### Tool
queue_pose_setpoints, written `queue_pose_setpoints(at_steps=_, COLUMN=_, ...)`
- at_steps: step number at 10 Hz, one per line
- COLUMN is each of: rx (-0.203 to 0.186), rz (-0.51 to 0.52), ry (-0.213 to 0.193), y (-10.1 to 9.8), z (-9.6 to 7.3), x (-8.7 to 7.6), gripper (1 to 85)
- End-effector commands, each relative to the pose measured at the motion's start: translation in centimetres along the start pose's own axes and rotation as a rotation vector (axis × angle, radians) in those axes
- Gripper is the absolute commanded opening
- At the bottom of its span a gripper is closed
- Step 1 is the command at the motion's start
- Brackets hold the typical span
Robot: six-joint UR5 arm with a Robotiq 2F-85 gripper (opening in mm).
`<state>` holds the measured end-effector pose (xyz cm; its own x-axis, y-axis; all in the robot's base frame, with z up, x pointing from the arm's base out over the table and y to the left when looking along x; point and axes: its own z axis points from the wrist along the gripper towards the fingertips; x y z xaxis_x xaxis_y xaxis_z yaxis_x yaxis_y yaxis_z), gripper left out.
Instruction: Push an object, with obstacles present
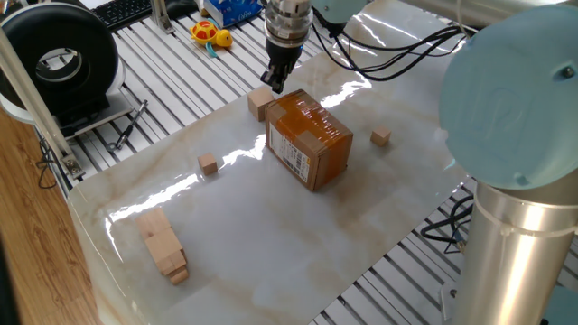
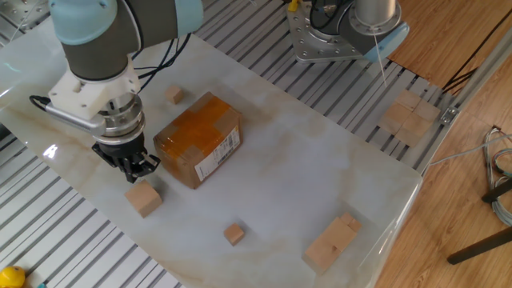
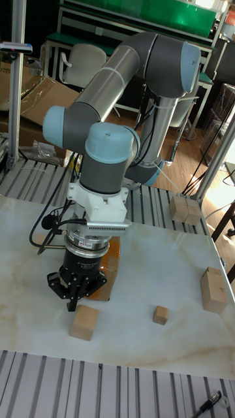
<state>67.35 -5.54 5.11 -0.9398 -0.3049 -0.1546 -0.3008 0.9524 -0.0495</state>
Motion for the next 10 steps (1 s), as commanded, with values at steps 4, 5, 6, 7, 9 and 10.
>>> queue_pose_setpoints(at_steps=4, rx=0.001, rz=-0.014, ry=-0.020, y=-1.0, z=1.4, x=0.2, gripper=1.3)
queue_pose_setpoints(at_steps=5, rx=-0.006, rz=-0.014, ry=-0.026, y=-0.4, z=1.7, x=-0.1, gripper=1.3)
queue_pose_setpoints(at_steps=6, rx=-0.013, rz=-0.009, ry=-0.034, y=0.5, z=1.9, x=-0.6, gripper=1.3)
queue_pose_setpoints(at_steps=7, rx=-0.018, rz=0.003, ry=-0.036, y=1.8, z=1.9, x=-1.2, gripper=1.3)
queue_pose_setpoints(at_steps=9, rx=-0.024, rz=0.032, ry=-0.026, y=4.5, z=1.2, x=-2.2, gripper=1.3)
queue_pose_setpoints(at_steps=10, rx=-0.033, rz=0.049, ry=-0.026, y=6.1, z=0.8, x=-2.7, gripper=1.3)
